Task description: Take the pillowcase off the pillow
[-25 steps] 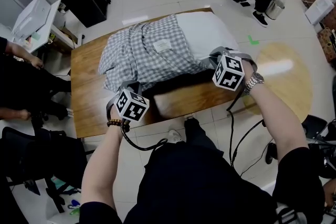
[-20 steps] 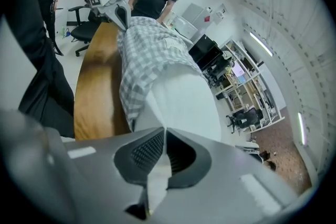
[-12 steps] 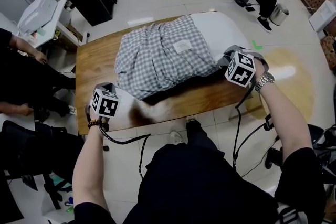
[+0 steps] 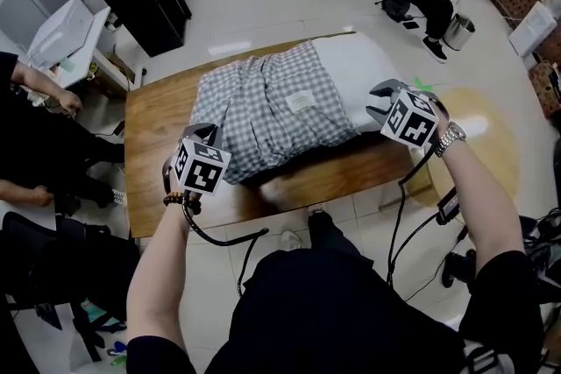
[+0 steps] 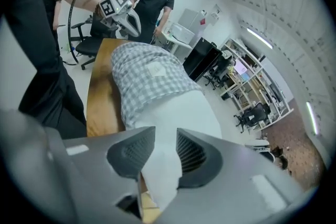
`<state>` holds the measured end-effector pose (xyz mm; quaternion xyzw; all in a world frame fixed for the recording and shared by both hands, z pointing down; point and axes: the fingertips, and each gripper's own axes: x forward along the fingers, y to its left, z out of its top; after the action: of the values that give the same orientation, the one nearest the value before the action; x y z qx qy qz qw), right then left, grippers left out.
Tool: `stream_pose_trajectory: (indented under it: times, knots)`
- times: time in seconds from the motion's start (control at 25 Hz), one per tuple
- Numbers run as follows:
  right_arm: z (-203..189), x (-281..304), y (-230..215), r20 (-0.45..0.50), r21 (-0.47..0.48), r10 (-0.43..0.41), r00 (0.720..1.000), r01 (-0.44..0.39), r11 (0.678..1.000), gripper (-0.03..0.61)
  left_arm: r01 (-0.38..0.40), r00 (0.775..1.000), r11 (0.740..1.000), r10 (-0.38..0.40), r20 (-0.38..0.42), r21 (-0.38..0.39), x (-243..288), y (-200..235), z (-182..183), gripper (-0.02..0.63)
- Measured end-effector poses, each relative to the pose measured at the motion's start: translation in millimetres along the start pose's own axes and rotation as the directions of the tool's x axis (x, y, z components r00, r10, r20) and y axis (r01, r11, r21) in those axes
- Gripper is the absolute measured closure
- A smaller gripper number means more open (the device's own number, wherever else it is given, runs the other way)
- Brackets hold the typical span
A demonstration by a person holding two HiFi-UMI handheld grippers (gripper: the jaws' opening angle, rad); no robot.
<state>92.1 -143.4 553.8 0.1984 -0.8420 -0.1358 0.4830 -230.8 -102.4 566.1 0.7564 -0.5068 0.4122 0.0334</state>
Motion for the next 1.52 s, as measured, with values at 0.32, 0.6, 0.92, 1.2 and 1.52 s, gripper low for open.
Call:
stream_pose_trajectory:
  times: [0.32,0.6,0.92,1.2,1.52]
  knots:
    - [9,6,-32,0.007,0.002,0.023,1.0,-0.023,1.0,0.391,0.11,0.993,0.994,-0.11,0.05,0.004,15,-1,61,0.42]
    - [32,22,-78,0.057,0.031,0.085,0.995,-0.087,0.996,0.336,0.258,0.966,0.964,-0.257,0.018,-0.071,42,-7,105,0.337]
    - [44,64,-114,0.063,0.038,0.22,0.973,-0.222,0.974,0.262,0.357,0.93,0.922,-0.366,-0.037,-0.153,98,-5,148,0.327]
    - [47,110,-138,0.041,0.031,0.357,0.933,-0.358,0.933,0.25,0.385,0.89,0.898,-0.423,-0.172,-0.212,164,8,142,0.324]
    - [36,158,-132,-0.007,0.066,0.47,0.882,-0.469,0.881,0.25,0.436,0.831,0.867,-0.491,-0.261,-0.242,196,7,130,0.378]
